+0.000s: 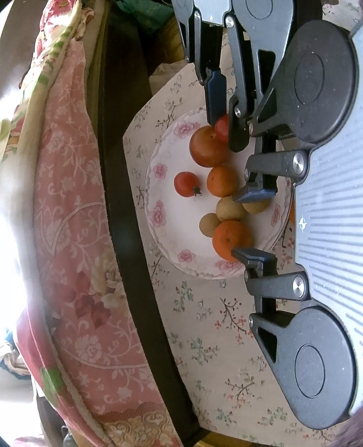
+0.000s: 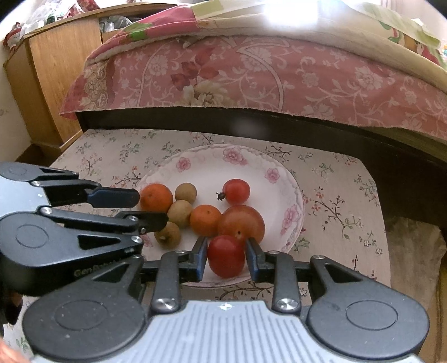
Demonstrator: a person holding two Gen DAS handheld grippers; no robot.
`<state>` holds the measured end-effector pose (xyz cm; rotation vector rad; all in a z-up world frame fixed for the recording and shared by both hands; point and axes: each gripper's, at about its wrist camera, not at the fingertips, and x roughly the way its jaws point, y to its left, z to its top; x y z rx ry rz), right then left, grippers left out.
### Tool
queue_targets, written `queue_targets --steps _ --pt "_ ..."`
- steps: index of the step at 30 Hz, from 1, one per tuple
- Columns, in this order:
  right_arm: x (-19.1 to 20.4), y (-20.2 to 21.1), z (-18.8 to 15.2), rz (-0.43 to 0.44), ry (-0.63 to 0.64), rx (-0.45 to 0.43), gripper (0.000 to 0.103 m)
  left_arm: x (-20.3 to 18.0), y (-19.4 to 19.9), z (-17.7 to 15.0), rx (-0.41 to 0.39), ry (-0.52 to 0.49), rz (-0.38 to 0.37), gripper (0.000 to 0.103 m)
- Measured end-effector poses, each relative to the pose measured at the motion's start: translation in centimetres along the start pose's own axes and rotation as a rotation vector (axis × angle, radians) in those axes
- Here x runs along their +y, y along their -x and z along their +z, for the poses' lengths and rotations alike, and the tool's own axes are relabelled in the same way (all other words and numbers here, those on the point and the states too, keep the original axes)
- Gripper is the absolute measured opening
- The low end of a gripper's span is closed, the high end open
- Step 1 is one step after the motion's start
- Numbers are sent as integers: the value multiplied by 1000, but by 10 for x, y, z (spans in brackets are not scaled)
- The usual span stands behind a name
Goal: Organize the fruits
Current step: 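Lower both fruits onto the plate and open both tools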
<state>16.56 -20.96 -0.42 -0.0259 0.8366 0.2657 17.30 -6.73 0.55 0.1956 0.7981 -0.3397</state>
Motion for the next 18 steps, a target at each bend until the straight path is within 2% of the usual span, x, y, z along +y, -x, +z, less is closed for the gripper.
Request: queue_targets --steps 11,18 --pt "2 2 -1 5 4 -6 35 0 5 -3 -4 -16 39 49" --pt "4 4 -1 8 7 -15 43 3 11 -5 -10 -24 67 52"
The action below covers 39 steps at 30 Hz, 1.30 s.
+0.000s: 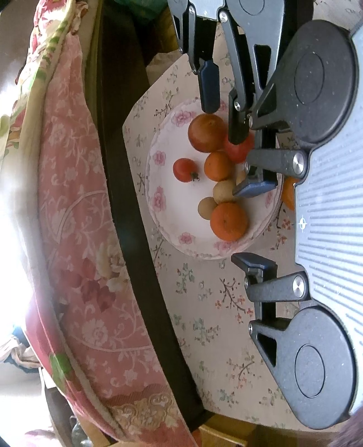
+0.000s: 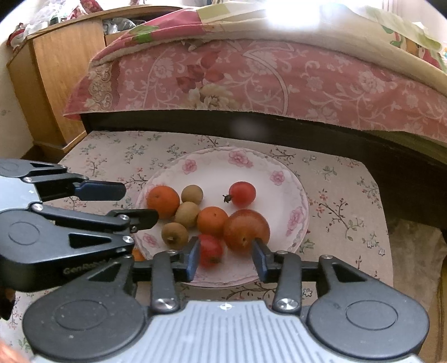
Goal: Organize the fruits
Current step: 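Lower both fruits onto the plate and open both tools, then move both tools back to the last fruits on the cloth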
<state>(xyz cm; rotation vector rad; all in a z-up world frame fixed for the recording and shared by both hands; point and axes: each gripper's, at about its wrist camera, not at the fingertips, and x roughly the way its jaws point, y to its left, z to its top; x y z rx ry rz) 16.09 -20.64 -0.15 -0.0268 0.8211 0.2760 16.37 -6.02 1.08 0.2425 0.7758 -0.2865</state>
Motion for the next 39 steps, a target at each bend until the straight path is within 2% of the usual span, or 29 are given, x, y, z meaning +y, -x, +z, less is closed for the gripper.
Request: queue_targets --steps 4,20,29,39 --pt "0 0 0 -4 0 -4 47 1 3 -1 -3 -8 13 53" --pt "4 7 1 -12 -3 -26 48 7 16 -10 2 -1 15 64" --pt "17 16 -3 20 23 -32 48 23 24 -23 28 27 18 64" --pt "35 22 -16 69 60 -6 48 27 23 -48 83 -7 -12 65"
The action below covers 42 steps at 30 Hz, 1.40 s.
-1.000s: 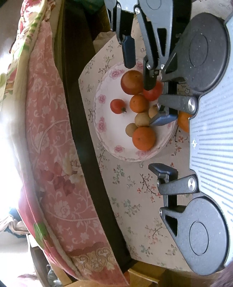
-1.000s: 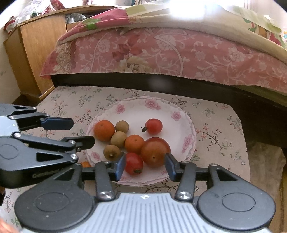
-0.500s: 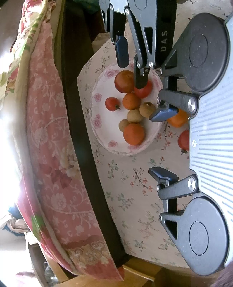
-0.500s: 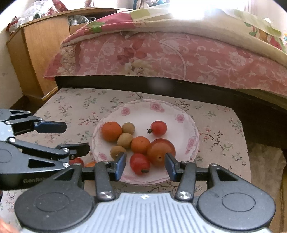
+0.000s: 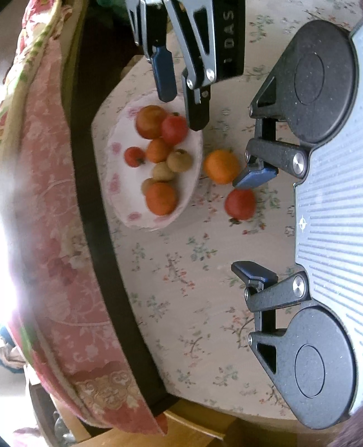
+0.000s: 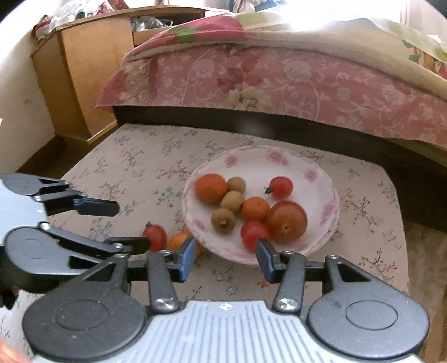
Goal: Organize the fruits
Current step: 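Move both tools back to the last fruits on the cloth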
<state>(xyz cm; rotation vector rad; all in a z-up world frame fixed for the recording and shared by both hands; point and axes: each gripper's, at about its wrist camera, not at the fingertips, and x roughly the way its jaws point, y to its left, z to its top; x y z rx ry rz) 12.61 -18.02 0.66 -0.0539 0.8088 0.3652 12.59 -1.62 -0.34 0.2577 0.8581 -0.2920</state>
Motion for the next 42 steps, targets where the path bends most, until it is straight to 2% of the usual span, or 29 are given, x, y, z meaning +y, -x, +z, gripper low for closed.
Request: queue_targets --steps 7,22,33,42 --pt "6 1 -10 30 13 33 48 -3 -12 -3 17 -22 -31 65" --pt "-2 -5 -14 43 -20 61 48 -12 -28 -1 21 -25 -42 64" --pt "-3 -9 -16 45 -23 77 48 -16 -29 1 20 -37 -59 47" --pt "-2 -12 -18 49 -23 84 48 -16 -27 1 24 -45 -58 42"
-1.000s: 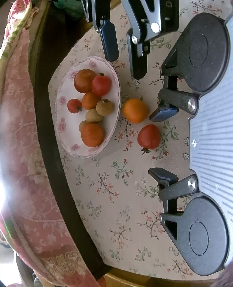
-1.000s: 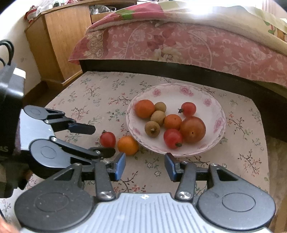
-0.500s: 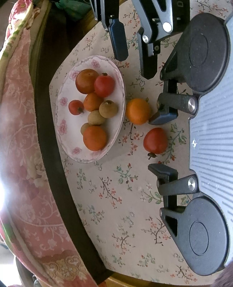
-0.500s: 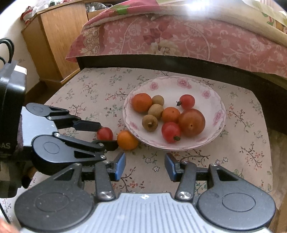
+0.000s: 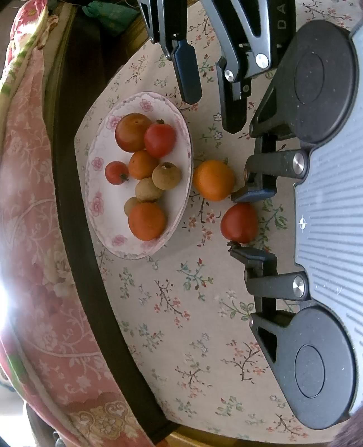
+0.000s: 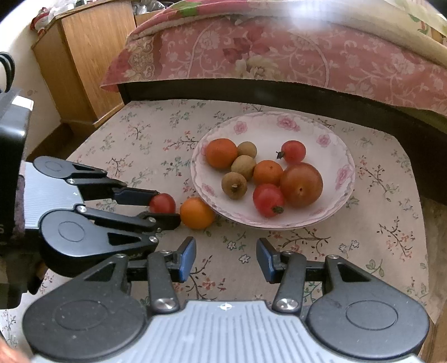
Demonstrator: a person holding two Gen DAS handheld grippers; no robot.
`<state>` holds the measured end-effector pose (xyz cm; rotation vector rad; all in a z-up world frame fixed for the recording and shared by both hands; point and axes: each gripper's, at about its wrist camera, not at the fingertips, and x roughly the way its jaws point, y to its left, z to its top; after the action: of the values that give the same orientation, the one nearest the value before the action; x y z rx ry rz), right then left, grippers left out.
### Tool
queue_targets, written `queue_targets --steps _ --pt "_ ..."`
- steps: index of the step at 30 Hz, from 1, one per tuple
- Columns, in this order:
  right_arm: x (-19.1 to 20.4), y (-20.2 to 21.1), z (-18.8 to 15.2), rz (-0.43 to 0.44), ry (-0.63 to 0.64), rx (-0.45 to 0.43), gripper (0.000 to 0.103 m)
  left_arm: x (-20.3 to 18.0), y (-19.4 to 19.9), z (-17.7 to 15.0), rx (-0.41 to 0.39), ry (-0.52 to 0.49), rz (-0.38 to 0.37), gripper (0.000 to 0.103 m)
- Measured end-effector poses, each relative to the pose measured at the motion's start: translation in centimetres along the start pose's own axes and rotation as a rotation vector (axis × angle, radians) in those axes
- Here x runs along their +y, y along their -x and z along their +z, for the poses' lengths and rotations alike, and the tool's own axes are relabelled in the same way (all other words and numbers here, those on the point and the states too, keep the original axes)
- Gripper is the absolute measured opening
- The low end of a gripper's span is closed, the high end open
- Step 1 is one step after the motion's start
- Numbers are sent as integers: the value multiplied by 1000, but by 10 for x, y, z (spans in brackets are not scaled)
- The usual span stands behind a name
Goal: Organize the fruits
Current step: 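Move both tools back to the last fruits on the cloth, then grasp a red tomato with the left tool while the right tool grasps a tangerine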
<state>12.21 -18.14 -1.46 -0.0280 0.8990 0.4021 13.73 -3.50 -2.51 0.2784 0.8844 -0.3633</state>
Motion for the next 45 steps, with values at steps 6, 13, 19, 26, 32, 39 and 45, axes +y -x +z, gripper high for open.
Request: queue_targets --steps 6,13,19,26,32,39,45 --pt "3 -3 -1 7 2 8 48 0 3 -3 3 -4 0 42" --pt "5 -6 -2 14 4 16 48 1 8 -6 7 -10 0 42" --pt "6 -11 -2 17 1 26 49 2 10 -9 9 -11 -3 42" --pt "7 -14 -4 22 -3 22 49 1 12 -9 10 -11 -4 42" --pt "9 -15 -5 25 -12 16 49 0 14 -11 11 -10 -3 42" --pt "16 -20 -3 3 -14 20 49 2 19 -16 15 -4 -4 42" --pt "18 -27 -1 -24 -43 16 49 4 22 -19 16 6 -12 42"
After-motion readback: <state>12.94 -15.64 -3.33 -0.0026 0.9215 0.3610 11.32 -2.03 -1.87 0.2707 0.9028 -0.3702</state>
